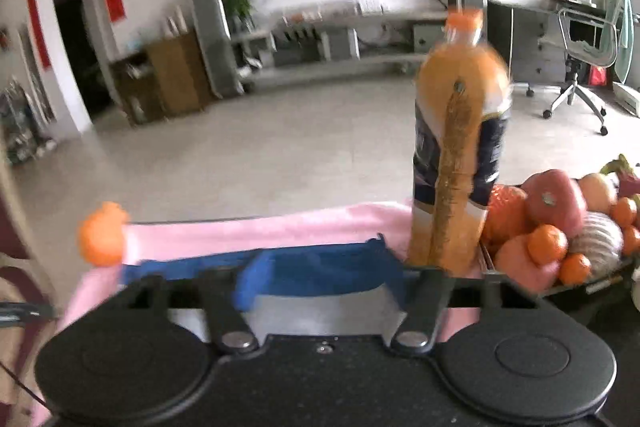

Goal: Fold clothes

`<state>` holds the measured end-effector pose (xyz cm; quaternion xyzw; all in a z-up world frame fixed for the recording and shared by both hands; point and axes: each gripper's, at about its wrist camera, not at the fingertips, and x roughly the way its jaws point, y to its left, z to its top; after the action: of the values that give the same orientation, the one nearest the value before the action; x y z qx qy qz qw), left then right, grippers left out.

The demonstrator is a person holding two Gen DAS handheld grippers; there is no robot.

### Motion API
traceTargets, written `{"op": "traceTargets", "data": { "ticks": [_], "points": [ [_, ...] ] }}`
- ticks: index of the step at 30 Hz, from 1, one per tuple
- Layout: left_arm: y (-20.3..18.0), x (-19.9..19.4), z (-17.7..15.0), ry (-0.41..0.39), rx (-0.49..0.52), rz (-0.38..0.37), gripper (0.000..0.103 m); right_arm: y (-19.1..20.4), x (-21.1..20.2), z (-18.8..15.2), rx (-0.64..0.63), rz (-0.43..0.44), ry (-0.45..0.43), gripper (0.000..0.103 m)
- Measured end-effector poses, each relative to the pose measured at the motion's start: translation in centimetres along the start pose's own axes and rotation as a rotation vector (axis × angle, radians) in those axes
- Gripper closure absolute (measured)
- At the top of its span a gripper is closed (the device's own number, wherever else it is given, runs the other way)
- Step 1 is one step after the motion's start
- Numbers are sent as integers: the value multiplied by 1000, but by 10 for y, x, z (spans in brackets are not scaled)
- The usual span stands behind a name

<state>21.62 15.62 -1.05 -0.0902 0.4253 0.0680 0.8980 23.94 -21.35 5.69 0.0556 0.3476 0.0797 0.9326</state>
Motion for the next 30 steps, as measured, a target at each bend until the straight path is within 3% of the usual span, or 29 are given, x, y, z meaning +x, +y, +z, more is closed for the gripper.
{"op": "traceTargets", "data": {
  "ticks": [3,8,13,17,20,23,26,28,30],
  "points": [
    [0,34,1,15,9,0,50,-25,65,2,41,-13,86,73],
    [7,67,2,15,53,1,49,-36,129,-1,-15,-92,133,69],
    [18,84,7,-9,36,-8,42,-36,159,-14,-30,-132,169,58],
    [19,102,16,8,-9,-73,40,-42,173,-25,19,-120,182,60],
    [15,116,26,13,-48,-73,40,-45,172,-29,36,-112,161,61],
    [8,127,35,8,-57,-47,46,-46,170,-30,42,-112,152,62],
    [-10,129,36,-11,3,-26,65,-48,175,-24,24,-109,132,87],
    [-23,128,34,-33,70,0,94,-47,175,-22,9,-104,117,94],
    [-33,123,34,-64,116,38,101,-42,168,-22,-24,-105,92,96]
  ]
}}
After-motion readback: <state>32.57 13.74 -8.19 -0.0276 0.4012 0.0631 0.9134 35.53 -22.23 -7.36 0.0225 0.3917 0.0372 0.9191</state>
